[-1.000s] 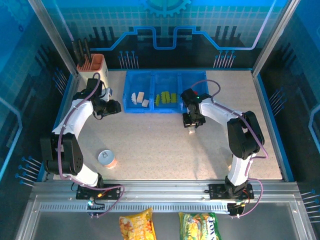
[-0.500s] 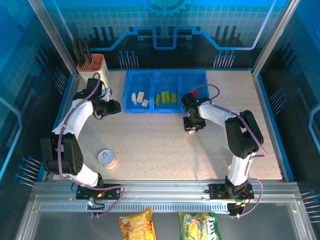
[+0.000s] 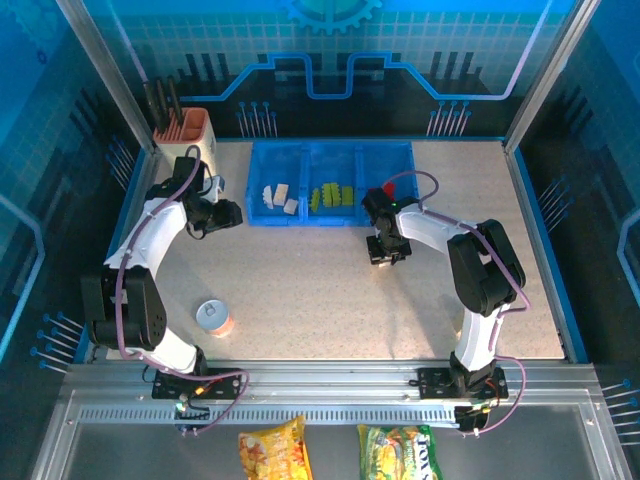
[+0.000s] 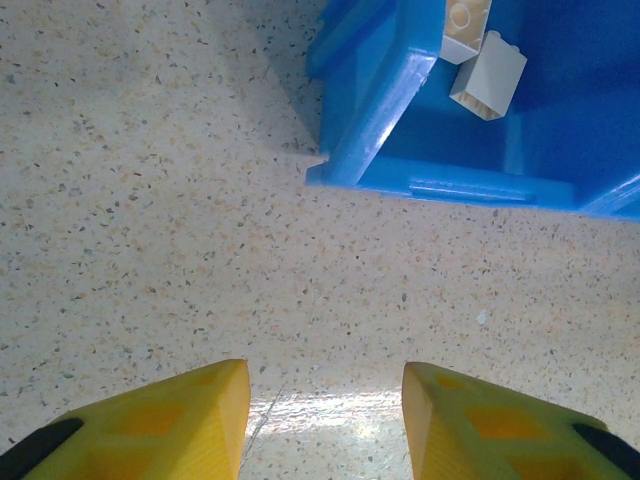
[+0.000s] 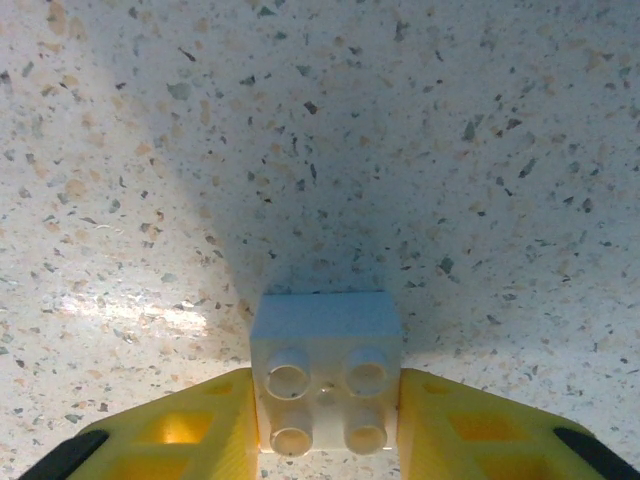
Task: Sort the legos into containers by color
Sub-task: Pick up the lego from the center of the table, then place the lego in the container.
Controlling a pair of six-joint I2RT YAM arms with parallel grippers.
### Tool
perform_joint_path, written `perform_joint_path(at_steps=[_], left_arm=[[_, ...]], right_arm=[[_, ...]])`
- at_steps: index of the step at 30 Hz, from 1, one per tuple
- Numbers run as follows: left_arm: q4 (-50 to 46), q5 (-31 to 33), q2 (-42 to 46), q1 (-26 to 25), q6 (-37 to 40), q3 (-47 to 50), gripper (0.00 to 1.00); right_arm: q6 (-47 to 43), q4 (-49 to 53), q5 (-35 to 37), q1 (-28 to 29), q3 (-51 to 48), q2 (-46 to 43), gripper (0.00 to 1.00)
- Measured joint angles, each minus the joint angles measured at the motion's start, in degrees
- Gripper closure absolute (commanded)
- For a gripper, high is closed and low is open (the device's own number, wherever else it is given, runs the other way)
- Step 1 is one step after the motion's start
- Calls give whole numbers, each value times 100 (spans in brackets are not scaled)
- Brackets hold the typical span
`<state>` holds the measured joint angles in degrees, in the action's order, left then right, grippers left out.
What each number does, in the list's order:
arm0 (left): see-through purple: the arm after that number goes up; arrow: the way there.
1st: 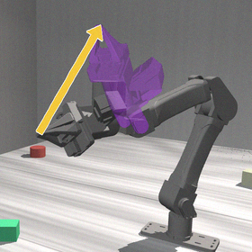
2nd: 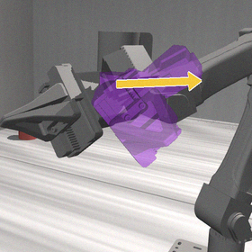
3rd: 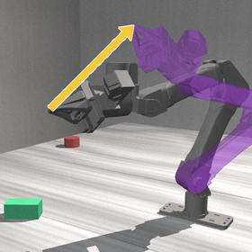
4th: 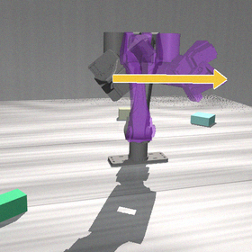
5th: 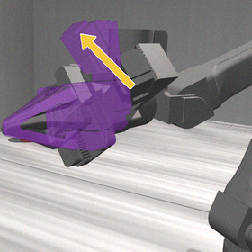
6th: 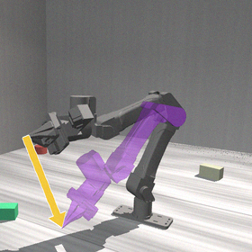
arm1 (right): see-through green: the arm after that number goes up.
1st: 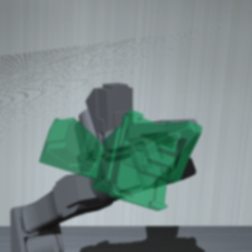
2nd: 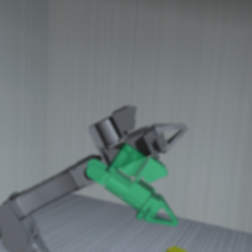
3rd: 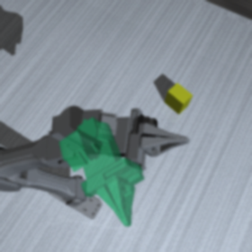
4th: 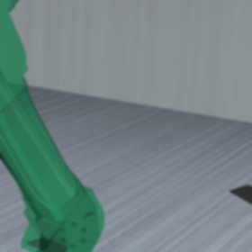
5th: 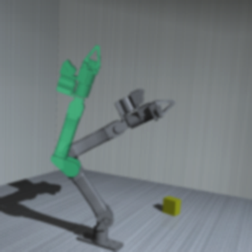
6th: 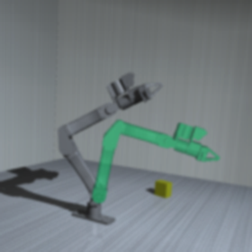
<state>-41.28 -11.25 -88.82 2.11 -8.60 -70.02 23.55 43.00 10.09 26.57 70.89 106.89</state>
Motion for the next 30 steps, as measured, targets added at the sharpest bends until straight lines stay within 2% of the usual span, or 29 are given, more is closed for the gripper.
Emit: perform_joint_path(at_steps=[7,13,30], left_arm=[[0,-17,0,0,0,0,55],[0,-17,-2,0,0,0,55],[2,-61,0,0,-2,0,55]], right_arm=[[39,46,42,48,24,0,63],[87,284,85,376,358,20,63],[146,994,151,1427,2708,1152,63]])
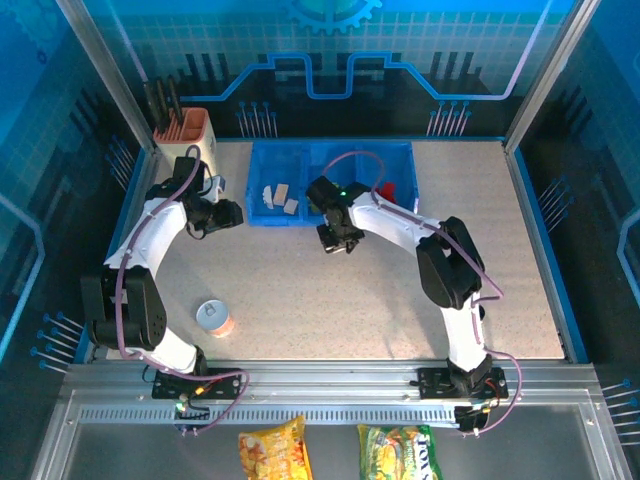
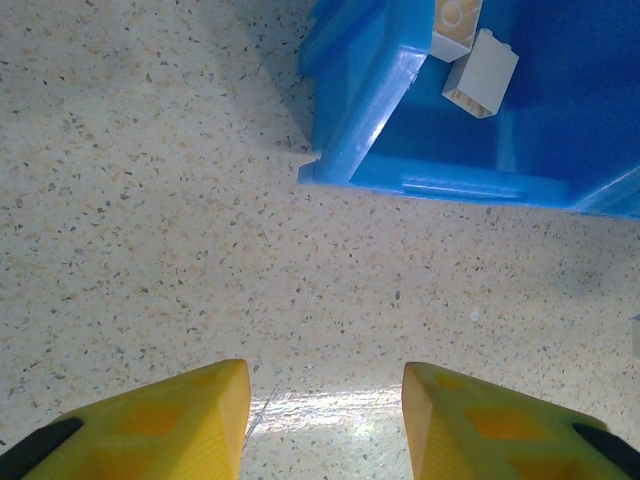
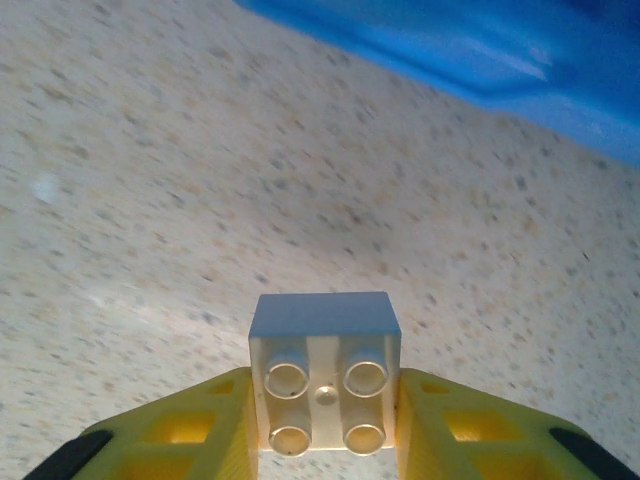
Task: Sort the legos into containers by color
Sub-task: Place the lego in the container.
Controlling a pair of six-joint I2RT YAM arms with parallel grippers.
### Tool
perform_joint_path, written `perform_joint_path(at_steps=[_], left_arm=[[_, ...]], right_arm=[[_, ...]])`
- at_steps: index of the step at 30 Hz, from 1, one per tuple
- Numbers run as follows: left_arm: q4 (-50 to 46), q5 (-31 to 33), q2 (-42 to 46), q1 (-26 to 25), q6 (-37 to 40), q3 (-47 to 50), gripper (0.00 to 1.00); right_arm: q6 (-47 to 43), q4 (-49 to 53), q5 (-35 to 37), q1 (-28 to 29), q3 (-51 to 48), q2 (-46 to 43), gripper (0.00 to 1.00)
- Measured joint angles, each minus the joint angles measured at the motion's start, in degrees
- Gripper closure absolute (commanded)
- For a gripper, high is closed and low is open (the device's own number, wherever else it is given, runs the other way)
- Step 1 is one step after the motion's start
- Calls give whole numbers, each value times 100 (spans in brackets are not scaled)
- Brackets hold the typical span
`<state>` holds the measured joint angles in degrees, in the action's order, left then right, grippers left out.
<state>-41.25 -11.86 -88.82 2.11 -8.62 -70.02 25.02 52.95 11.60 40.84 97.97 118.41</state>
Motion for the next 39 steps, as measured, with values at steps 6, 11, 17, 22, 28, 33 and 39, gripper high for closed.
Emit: perform_joint_path(at_steps=[6,11,17,22,28,33,39], left_arm=[[-2,-2,0,0,0,0,55],[0,-15,0,0,0,0,55],[0,-24,0,0,-2,0,55],[0,-44,4,0,-2,0,55],[2,-48,4,0,-2,0,55],[2,-48,4,0,-2,0,55],[2,-57,4,0,-2,0,55]], right_arm=[[-50,120,-4,195,951,439,64],[-162,118,-28,282,1635,750,64],[-282,55,-155,382,2551,1215,64],[-302,-227,-245,439,2973,1497,65],[-236,-695,-286,455,3226,1869,65],[-9,-1106,-262,455,3338,2159,65],[264,-1408,-164,455,3560,2465,64]])
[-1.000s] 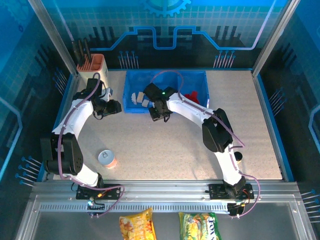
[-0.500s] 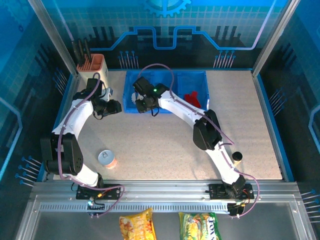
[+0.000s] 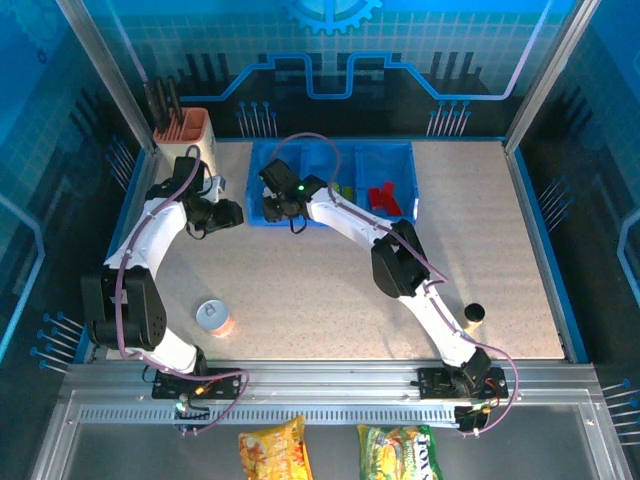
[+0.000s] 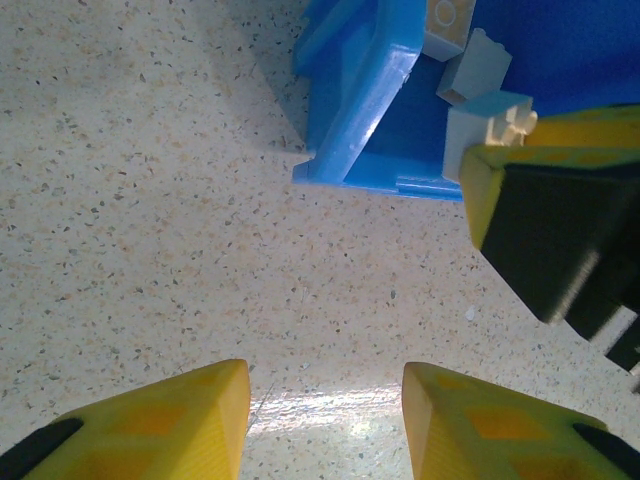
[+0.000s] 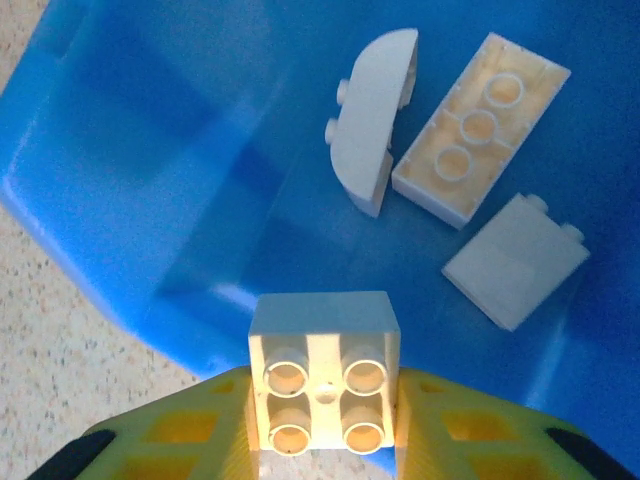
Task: Sort the legos into containers by color
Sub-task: Place the lego in the container.
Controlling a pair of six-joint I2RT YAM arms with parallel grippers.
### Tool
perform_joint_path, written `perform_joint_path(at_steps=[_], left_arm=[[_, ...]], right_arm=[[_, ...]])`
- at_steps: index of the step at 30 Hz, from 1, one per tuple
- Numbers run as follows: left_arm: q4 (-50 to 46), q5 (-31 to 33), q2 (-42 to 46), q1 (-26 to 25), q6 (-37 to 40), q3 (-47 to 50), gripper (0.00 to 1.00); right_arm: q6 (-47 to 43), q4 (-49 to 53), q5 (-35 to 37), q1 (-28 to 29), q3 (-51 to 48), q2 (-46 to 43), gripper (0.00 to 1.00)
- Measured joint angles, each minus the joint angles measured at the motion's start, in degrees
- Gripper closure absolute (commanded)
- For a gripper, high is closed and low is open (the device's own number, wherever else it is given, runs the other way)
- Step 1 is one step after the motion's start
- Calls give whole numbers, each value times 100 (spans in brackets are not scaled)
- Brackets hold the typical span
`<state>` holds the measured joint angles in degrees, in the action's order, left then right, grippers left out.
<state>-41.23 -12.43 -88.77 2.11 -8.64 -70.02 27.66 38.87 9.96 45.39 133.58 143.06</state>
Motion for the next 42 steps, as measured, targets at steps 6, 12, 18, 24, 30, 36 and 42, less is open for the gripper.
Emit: perform_joint_path(at_steps=[6,12,18,24,30,36,42], left_arm=[[0,-4,0,0,0,0,55],[0,-7,0,0,0,0,55],[0,-4,2,0,0,0,55],[0,-4,2,0,0,0,54],[0,11,44,0,2,0,49],[-9,168,164,0,-42,0,43],[-61,378,348,0,-343,0,35]], right_arm=[[153,-103,55,0,212,254,63],[238,-107,76,0,219,321,58],[227,-103,164,0,219,321,55],[83,-79,210,0,109,192,55],[-232,-59,247,-2,-654,-638,52],[-511,-205,313,-109,-2085,-2094,47],[-664,-385,245,-826,-3757,-3517,44]])
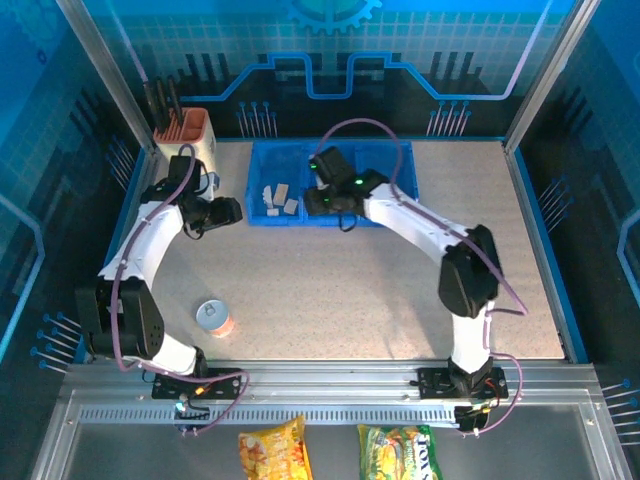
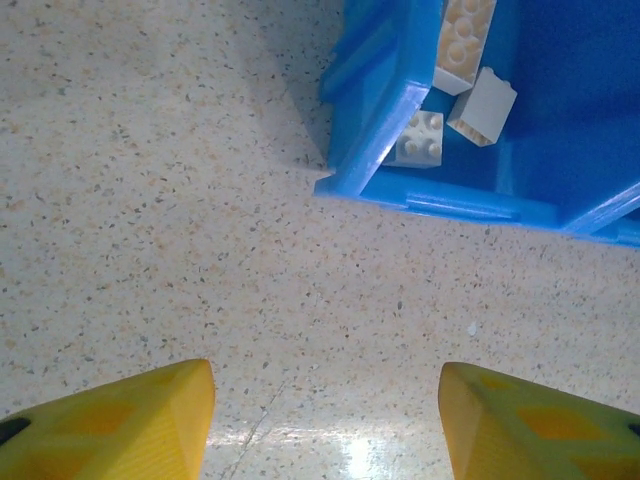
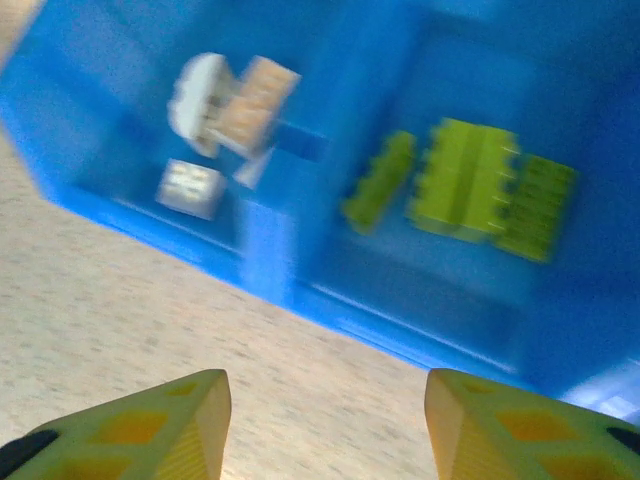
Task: Sort the legos into containers by color
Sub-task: Place the lego in the container, then reset both arms
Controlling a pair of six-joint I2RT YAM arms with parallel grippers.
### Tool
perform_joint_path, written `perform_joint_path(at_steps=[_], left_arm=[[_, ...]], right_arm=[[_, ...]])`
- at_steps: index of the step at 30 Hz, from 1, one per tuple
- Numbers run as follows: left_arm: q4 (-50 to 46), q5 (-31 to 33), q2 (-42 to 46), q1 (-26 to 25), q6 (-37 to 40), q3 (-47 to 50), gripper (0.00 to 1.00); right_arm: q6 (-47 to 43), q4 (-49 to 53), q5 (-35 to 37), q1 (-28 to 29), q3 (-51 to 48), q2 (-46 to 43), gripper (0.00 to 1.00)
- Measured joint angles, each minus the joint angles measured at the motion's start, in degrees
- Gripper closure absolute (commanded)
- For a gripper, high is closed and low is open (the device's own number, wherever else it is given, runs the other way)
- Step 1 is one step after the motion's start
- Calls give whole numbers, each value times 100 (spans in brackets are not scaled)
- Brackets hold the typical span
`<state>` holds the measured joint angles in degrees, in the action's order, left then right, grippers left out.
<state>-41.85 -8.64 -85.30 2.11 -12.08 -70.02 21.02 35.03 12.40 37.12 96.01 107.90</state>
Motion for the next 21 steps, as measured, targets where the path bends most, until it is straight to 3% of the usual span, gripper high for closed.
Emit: perform_joint_path(at_steps=[7,13,16,21], left_arm=[[315,50,170,2,-514,264,24],[852,212,245,4,-791,796,1],[1163,431,273,4,-855,1021,1],[1659,935,297,4,-859,1342,1]], right_arm=[[-313,-4,-44,-1320,-1469,-1263,33],[-599,-120,-136,-2507,-2385,-2059,21],[-702,-328,-151,-3071,-2833,-2249,1],[-756,-752,-149,-3620,-3488,-2306,0]])
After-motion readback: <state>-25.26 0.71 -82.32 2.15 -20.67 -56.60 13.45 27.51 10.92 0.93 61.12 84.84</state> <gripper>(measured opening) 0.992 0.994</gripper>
